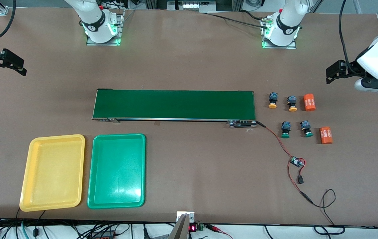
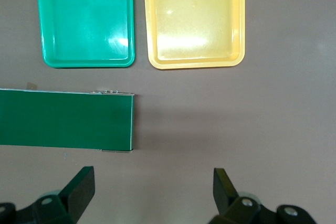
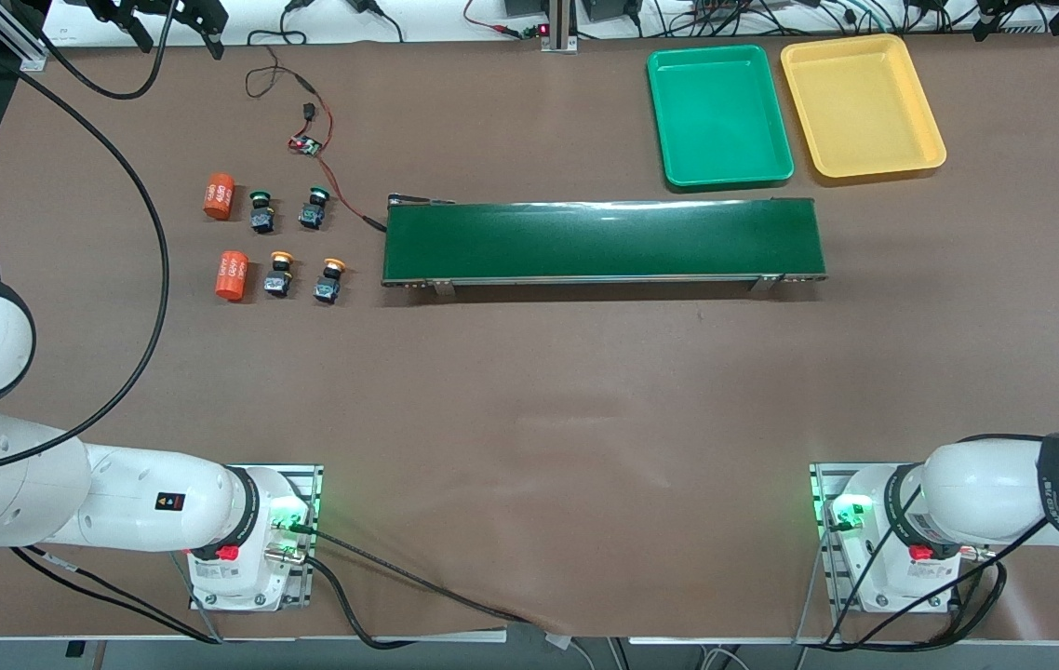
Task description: Sort buttons by color to trays
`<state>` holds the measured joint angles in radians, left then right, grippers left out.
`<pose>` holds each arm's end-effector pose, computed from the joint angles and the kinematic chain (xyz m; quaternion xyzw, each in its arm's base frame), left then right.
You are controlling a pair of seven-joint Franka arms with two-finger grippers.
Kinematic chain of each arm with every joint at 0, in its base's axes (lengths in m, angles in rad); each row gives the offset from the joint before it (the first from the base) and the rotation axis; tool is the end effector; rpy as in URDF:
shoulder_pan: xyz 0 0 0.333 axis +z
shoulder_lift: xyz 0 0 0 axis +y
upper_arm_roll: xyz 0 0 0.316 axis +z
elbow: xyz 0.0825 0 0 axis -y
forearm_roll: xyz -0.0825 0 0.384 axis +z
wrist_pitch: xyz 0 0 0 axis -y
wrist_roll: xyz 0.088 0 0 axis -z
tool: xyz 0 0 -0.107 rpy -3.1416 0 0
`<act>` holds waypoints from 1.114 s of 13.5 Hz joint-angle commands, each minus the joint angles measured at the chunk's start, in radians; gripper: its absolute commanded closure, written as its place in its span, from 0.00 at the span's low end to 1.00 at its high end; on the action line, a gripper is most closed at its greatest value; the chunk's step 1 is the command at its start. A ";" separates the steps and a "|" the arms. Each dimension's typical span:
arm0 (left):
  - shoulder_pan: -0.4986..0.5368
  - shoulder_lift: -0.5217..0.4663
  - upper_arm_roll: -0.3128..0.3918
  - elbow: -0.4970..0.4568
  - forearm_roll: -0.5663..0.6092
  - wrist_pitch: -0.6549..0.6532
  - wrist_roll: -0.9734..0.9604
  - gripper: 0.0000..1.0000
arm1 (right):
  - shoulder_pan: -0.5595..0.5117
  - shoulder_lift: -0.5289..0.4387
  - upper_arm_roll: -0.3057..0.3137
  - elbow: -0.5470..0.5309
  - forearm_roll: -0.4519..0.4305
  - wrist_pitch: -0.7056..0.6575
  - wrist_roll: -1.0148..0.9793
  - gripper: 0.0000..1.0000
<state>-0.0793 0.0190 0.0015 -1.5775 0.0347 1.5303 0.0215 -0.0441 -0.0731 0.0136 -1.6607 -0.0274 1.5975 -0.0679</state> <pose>0.5538 -0.0393 0.6075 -0.9981 0.0495 0.0326 0.0183 0.5333 -0.0189 0.6241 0.9997 0.0190 0.0042 0.0144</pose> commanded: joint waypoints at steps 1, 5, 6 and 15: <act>-0.004 0.012 0.002 0.031 0.014 -0.024 0.017 0.00 | -0.006 0.001 0.000 0.013 0.007 -0.016 0.000 0.00; -0.004 0.012 0.002 0.031 0.014 -0.025 0.017 0.00 | -0.007 0.001 0.000 0.009 0.007 -0.017 0.000 0.00; -0.004 0.012 0.002 0.031 0.014 -0.025 0.017 0.00 | -0.007 0.001 0.000 0.009 0.007 -0.017 0.000 0.00; -0.004 0.013 0.000 0.031 0.008 -0.061 0.000 0.00 | -0.033 0.012 -0.010 0.005 0.007 -0.016 0.000 0.00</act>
<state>-0.0793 0.0208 0.0015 -1.5773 0.0347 1.4994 0.0206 -0.0577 -0.0674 0.0019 -1.6622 -0.0274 1.5929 -0.0678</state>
